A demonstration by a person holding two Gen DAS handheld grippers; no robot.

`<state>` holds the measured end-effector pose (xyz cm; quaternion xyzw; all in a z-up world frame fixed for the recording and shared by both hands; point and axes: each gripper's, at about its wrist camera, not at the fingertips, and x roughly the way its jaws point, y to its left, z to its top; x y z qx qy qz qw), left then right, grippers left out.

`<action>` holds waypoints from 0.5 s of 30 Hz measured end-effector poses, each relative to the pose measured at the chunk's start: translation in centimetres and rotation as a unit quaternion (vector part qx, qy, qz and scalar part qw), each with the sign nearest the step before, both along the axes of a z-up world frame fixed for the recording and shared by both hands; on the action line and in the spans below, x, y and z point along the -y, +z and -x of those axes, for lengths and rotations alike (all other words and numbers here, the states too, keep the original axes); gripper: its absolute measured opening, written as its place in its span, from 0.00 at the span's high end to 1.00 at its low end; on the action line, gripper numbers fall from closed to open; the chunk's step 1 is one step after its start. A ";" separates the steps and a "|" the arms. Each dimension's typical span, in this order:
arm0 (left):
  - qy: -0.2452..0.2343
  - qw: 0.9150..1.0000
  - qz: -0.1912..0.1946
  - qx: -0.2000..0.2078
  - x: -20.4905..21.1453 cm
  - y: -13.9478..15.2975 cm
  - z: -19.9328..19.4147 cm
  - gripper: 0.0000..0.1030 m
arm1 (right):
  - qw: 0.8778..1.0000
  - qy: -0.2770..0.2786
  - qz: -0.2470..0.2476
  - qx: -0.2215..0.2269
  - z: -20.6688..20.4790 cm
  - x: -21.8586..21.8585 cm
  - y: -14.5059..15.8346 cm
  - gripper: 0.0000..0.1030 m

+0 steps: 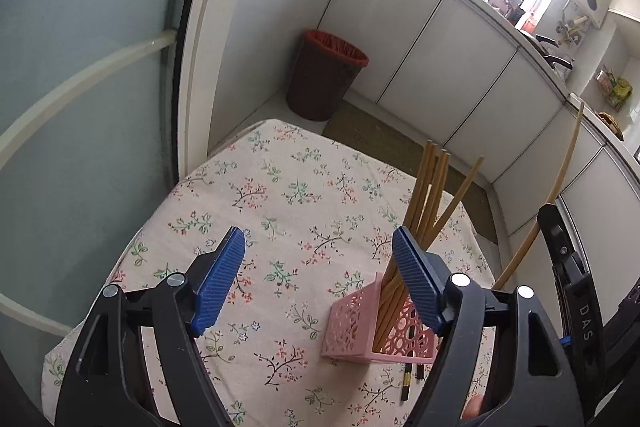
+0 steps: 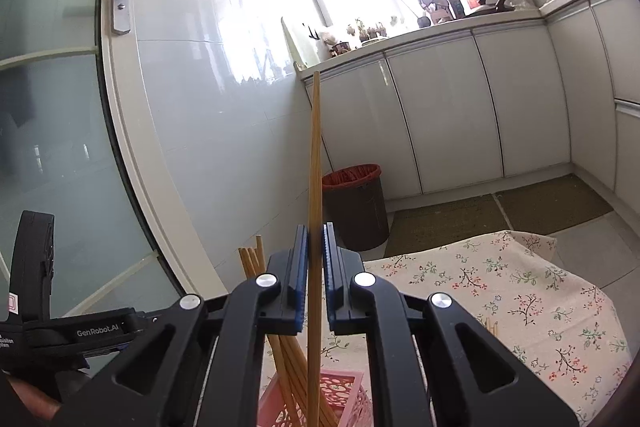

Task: Organize utensils
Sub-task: 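Lower both held chopsticks into the pink basket and open both tools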

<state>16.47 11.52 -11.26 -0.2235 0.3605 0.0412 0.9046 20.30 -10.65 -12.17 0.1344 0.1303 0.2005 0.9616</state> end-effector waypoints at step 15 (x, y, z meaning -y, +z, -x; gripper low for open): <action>-0.012 1.000 -0.001 -0.002 -0.2 0.2 -0.1 0.29 | 0.996 0.019 0.079 -0.027 -0.6 -2.6 -2.6 0.78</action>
